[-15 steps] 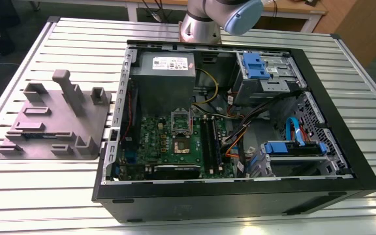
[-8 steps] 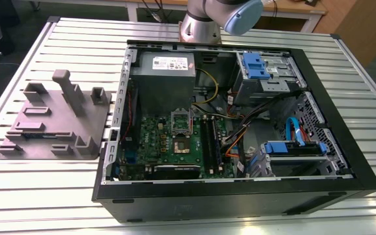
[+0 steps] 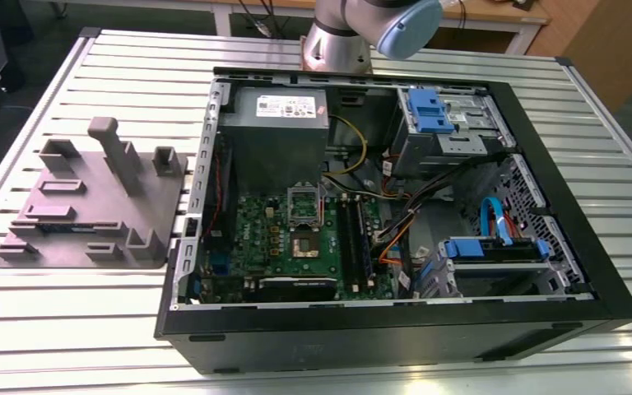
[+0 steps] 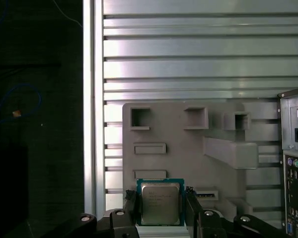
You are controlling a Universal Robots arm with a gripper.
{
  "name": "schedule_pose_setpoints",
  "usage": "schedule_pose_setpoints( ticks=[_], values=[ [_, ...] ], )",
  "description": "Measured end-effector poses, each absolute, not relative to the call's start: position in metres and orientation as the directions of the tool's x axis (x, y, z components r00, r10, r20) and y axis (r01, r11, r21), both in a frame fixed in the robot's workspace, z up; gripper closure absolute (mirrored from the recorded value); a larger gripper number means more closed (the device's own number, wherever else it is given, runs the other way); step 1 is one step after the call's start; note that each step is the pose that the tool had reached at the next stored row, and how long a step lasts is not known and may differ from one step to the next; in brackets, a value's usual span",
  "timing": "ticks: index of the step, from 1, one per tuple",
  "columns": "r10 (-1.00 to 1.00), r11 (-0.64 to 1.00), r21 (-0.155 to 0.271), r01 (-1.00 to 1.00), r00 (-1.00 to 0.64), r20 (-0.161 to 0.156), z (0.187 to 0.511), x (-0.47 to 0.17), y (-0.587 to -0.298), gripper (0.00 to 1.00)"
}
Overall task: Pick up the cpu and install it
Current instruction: 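Pick up the cpu and move it towards the insertion slot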
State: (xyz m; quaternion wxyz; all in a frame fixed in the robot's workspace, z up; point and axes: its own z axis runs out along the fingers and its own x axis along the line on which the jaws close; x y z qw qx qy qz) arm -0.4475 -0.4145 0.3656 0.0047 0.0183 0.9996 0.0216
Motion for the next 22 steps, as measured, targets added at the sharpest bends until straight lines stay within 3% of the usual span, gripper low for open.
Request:
schedule_pose_setpoints(
  ticks=[22],
  values=[
    [0.037, 0.999, 0.039, 0.036, -0.999, -0.009, 0.3715, -0.4432, -0.4145, 0.53]
  ],
)
